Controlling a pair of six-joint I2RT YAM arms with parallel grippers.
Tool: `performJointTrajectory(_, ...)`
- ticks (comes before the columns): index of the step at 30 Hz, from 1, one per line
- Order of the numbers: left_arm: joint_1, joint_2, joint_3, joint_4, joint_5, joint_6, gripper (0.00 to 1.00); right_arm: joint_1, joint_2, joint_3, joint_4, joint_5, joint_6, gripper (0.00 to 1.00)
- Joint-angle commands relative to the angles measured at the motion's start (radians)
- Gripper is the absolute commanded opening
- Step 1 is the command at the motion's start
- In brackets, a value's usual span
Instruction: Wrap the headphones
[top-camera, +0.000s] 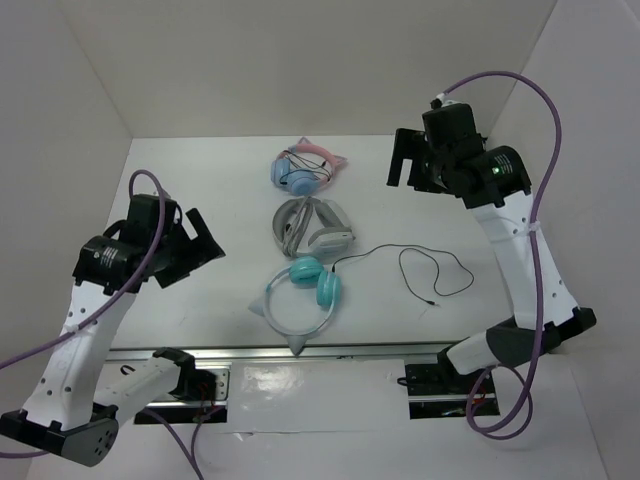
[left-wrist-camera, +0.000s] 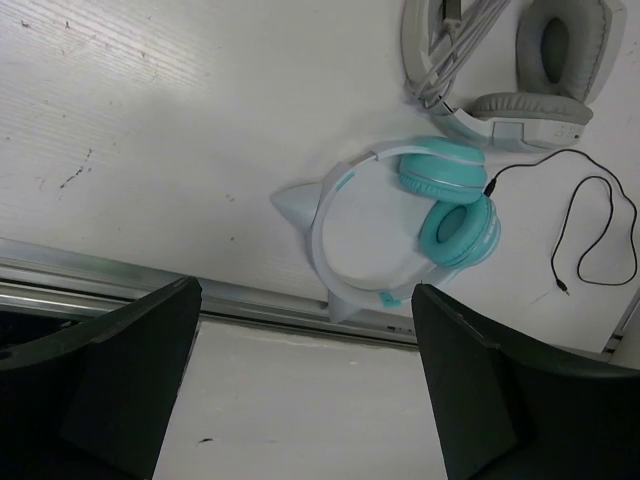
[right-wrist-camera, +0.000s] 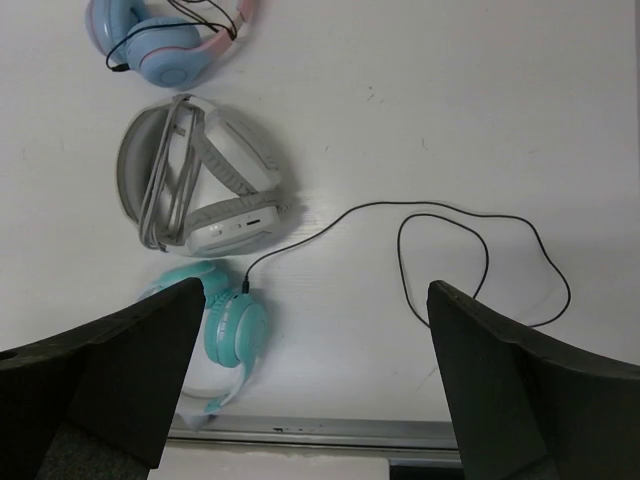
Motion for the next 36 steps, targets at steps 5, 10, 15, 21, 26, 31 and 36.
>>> performJointTrajectory(5,-0.014,-0.007,-0.044,-0.026,0.003,-0.140,1.00,-0.011,-0.100,-0.027,0.039,-0.062,-0.039,1.00)
performJointTrajectory(10,-0.074,-0.062,-0.190,0.004,0.084,-0.313,1.00,-0.011,-0.130,-0.097,0.100,-0.091,-0.039,1.00)
performJointTrajectory(15,-0.154,-0.073,-0.403,0.092,0.181,-0.483,1.00,-0.011,-0.083,-0.097,0.122,-0.120,-0.039,1.00)
performJointTrajectory(21,-0.223,-0.093,-0.574,0.263,0.259,-0.673,0.95,0.016,-0.054,-0.132,0.209,-0.220,-0.011,1.00)
performJointTrajectory(26,-0.385,0.081,-0.563,0.335,0.219,-0.793,0.99,0.059,-0.025,-0.130,0.243,-0.206,0.000,1.00)
performJointTrajectory(31,-0.528,0.250,-0.485,0.349,0.150,-0.872,0.99,0.068,-0.034,-0.152,0.263,-0.206,0.009,1.00)
performJointTrajectory(36,-0.528,0.322,-0.500,0.377,0.082,-0.872,0.99,0.068,-0.057,-0.162,0.274,-0.206,0.009,1.00)
